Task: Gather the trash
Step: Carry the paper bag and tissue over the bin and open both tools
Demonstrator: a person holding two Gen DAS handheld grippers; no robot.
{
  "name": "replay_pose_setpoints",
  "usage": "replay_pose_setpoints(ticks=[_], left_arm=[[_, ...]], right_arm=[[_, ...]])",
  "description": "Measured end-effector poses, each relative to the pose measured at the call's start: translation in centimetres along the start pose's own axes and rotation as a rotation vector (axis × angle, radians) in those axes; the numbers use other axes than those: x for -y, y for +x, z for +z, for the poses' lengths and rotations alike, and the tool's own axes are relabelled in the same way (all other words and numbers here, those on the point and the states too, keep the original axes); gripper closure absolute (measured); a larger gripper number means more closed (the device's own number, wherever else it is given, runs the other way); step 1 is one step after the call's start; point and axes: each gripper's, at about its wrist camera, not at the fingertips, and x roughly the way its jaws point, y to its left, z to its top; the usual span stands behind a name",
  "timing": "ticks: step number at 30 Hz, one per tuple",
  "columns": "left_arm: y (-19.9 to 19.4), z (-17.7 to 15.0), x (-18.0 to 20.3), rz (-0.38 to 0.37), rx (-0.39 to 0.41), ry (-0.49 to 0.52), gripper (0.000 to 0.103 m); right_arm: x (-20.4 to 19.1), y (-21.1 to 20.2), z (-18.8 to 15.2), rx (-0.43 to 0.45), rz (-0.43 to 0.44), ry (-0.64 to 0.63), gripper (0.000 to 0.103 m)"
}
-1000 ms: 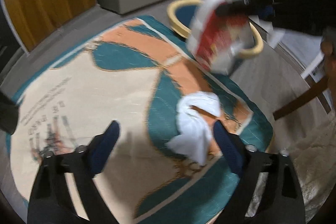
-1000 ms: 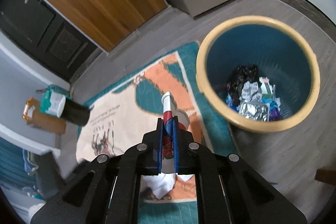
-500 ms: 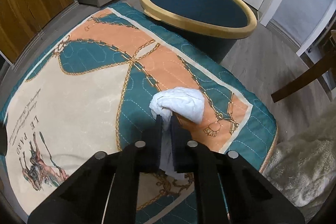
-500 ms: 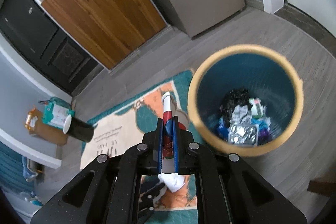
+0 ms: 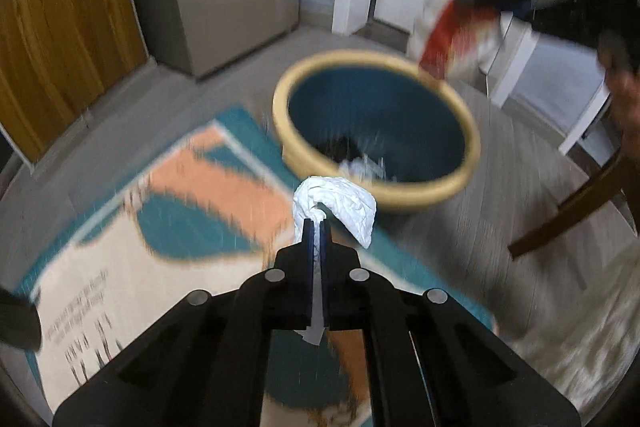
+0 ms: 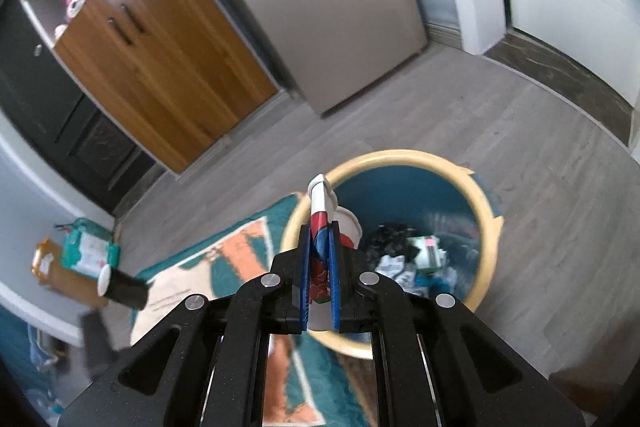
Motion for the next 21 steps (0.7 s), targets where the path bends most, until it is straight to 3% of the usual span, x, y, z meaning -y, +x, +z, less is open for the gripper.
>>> replay_pose_setpoints(ticks=[5, 9, 11, 13, 14, 16, 21], left_arm=[[1.4, 4.1, 1.3, -0.026, 0.024, 0.010, 0.101], [4.5, 6.7, 2.3, -0.038, -0.021, 0.000, 0.101], [5.8, 7.7, 2.6, -0.032, -0.046, -0.002, 0.090], [6.2, 8.3, 2.5, -0.012, -0.043, -0.006, 0.047], [5.9, 8.4, 2.3, -0.012, -0.028, -0.012, 0.044], [5.0, 8.6, 1.8, -0.012, -0.012, -0.023, 0.044], [0.3, 8.1, 0.8, 0.008, 0.004, -0.020, 0.043]], right_arm=[[2.1, 1.9, -0.3, -0.048, -0.040, 0.040, 0.094], [3.4, 2.8, -0.4, -0.074, -0.059, 0.073, 0.094], [3.9, 2.9, -0.4, -0.079, -0.059, 0.086, 0.093], [4.2, 3.3, -0.2, -0.095, -0.058, 0.094, 0.092], [4.3, 3.4, -0.2, -0.101, -0.057, 0.099, 0.090], [4.3, 3.5, -0.2, -0.107, -0.052, 0.106, 0.074], [2.9, 2.0, -0.7, -0.099, -0.048, 0.080, 0.073]])
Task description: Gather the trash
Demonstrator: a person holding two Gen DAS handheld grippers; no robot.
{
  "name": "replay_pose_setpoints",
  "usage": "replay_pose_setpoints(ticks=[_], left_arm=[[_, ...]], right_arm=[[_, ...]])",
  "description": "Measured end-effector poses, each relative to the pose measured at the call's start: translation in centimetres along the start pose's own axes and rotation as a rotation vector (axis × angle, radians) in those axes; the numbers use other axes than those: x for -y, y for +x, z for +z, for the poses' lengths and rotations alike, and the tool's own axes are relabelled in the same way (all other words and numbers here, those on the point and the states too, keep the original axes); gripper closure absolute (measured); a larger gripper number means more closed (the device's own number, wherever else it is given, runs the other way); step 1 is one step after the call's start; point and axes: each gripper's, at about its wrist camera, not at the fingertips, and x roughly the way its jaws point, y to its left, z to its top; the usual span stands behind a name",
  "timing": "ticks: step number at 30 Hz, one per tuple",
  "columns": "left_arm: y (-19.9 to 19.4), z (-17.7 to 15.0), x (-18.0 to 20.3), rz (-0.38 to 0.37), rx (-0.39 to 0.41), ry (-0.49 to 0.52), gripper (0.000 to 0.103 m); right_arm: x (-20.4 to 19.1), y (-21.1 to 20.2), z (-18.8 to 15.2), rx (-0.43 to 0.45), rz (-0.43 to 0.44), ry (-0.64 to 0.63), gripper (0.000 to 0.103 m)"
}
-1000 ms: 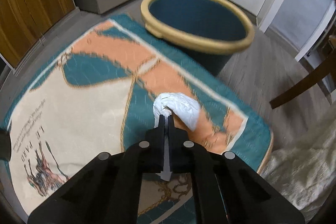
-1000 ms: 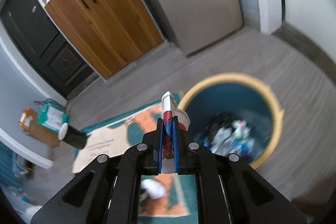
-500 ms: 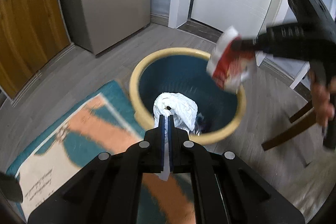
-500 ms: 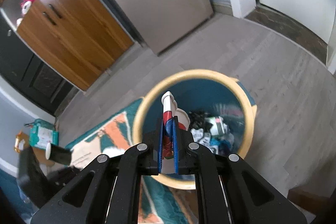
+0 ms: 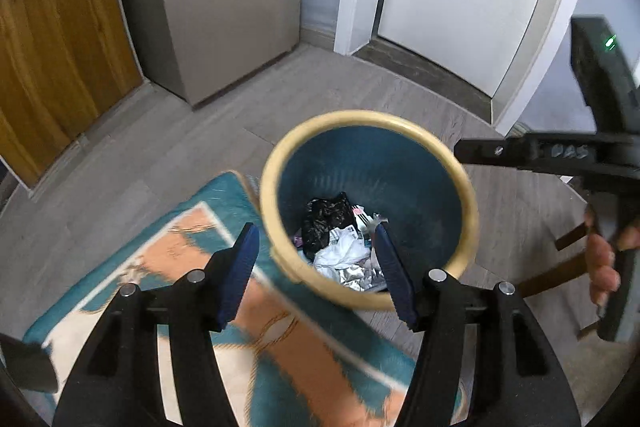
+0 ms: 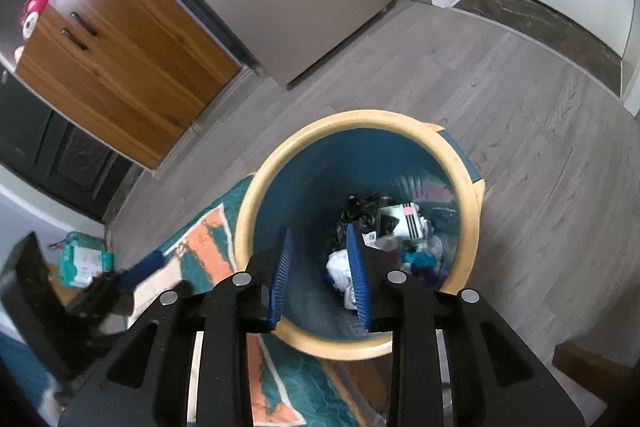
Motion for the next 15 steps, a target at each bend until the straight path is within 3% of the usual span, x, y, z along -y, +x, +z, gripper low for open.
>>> replay_pose_setpoints(ticks=[5, 8, 10, 13, 15], left_arm=[[-6.6, -1.6, 0.0, -0.023, 0.031, 0.008, 0.034], [-9.7, -3.3, 0.3, -0.012, 0.056, -0.002, 0.016], [-10.6, -4.1, 0.3, -0.003, 0.084, -0.008, 0.006], [-10.5, -4.8, 0.2, 0.013, 0.115, -0.024, 0.006], [-9.8, -4.9, 0.0, 0.016, 0.100, -0.043, 0.006]], right_arm=[[-2.2, -3.8, -2.7, 0.021, -0.034, -0.062, 0.070], [-3.4, -5.8, -5.0, 0.046, -0.084, -0.129, 0.051], [-4.1, -7.2, -6.2, 0.085, -0.126, -0.190, 0.031], [-4.8, -8.7, -7.5, 0.156, -0.180, -0.225, 0.011], [-5.0, -9.1, -7.7, 0.190, -0.203, -0.230, 0.009]])
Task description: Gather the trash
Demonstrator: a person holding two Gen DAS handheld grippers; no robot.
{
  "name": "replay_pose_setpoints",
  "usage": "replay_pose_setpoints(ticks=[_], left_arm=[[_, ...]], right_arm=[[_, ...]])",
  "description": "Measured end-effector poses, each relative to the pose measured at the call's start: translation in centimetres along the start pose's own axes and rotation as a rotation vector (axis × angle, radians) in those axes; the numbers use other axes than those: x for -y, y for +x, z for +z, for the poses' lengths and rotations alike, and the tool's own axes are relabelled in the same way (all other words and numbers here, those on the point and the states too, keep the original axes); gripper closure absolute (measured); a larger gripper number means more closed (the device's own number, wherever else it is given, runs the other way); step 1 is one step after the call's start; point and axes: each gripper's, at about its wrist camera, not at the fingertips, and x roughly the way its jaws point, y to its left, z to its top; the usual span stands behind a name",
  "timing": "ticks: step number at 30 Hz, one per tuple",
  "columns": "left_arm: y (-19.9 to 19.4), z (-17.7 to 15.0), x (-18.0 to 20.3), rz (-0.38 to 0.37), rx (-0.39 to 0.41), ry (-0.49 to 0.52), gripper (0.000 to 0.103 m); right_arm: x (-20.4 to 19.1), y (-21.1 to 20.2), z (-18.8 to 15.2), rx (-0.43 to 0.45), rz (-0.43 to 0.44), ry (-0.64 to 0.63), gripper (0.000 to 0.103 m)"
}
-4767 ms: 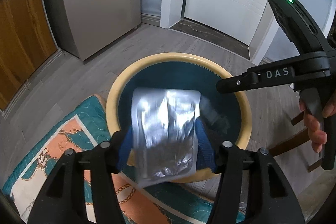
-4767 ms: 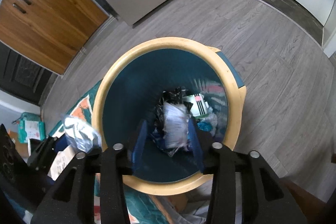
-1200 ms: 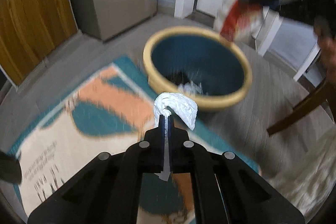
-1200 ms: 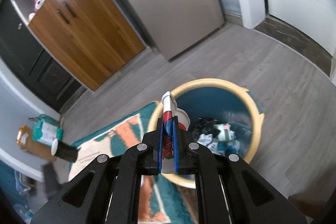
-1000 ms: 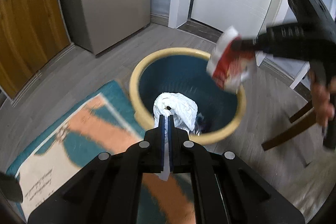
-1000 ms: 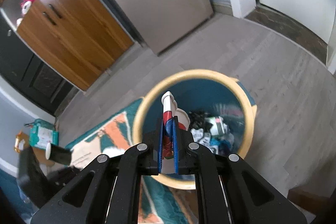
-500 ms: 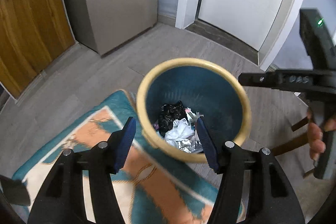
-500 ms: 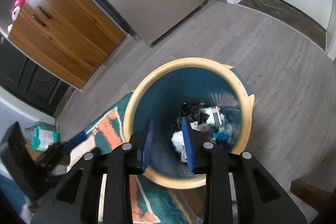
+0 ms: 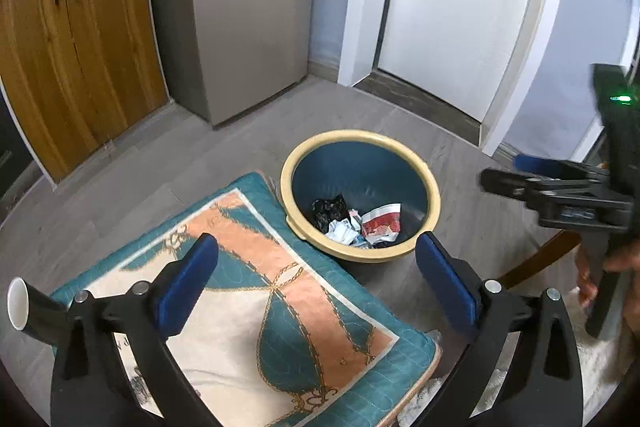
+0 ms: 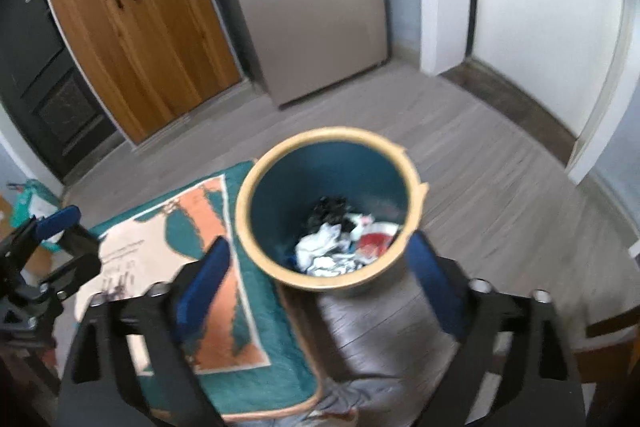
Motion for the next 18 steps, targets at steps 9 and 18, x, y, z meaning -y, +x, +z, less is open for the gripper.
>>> replay_pose_setpoints(ticks=[9, 18], left_arm=[[1.9, -0.5, -0.6, 0.070, -0.037, -0.001, 0.006], [2.2, -0.6, -0.4, 0.088, -0.043, 0.009, 0.006]], right_arm=[[-0.6, 0.2, -0.3, 0.021, -0.051, -0.040, 0.007], [-0.6, 0.1, -0.4, 0.023, -0.043, -0.037, 0.007]])
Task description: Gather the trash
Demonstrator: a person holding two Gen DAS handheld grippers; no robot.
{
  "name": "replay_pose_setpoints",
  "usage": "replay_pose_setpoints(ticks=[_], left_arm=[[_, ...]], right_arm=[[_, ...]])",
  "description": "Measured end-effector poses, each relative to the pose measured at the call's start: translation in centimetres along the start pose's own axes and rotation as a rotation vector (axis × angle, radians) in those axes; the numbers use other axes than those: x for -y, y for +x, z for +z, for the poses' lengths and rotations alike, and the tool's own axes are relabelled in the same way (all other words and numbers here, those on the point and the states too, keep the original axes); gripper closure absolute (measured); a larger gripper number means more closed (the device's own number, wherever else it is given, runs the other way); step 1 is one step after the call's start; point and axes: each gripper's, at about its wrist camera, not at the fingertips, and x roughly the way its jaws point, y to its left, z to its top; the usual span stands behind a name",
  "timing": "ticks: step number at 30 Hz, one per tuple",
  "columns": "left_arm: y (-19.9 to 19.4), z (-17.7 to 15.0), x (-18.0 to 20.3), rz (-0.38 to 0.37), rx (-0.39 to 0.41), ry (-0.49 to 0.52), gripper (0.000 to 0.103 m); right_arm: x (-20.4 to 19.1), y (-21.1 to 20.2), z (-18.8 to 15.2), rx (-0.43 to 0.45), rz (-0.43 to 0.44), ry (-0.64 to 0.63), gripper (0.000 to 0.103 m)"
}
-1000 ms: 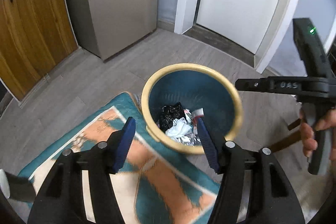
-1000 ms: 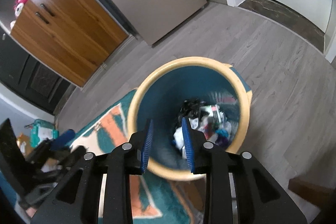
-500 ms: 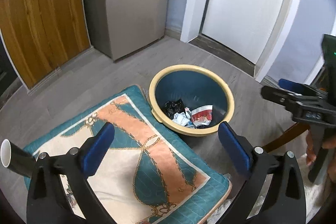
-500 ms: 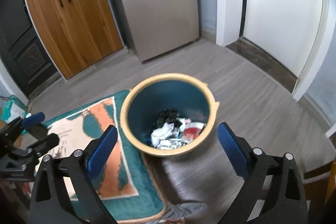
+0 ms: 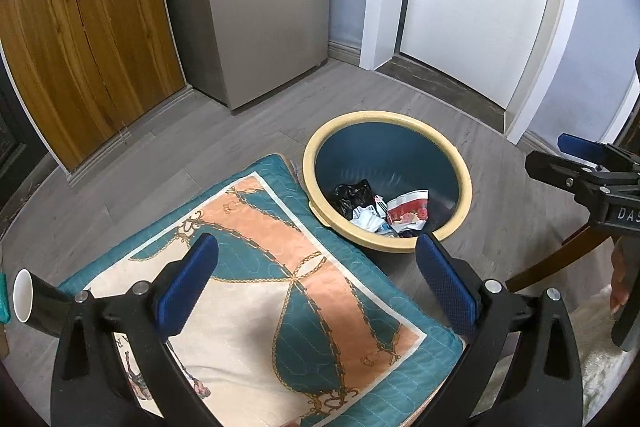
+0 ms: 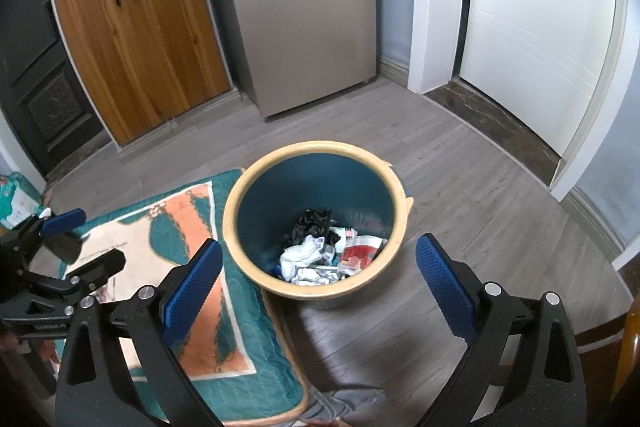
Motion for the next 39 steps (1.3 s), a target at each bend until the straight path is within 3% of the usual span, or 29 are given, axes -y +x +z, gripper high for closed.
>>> replay_pose_setpoints(ticks=[33, 39], left_arm=[[-0.10, 0.10, 0.51, 0.031, 0.026, -0.007, 0.006], [-0.08, 0.04, 0.63, 0.006, 0.025, -0.005, 0.006]], right_arm=[[-0.54, 0.00, -0.02, -0.006, 0.006, 0.005, 0.006], [-0.51, 0.11, -0.12, -0.006, 0.006, 0.004, 0.006]])
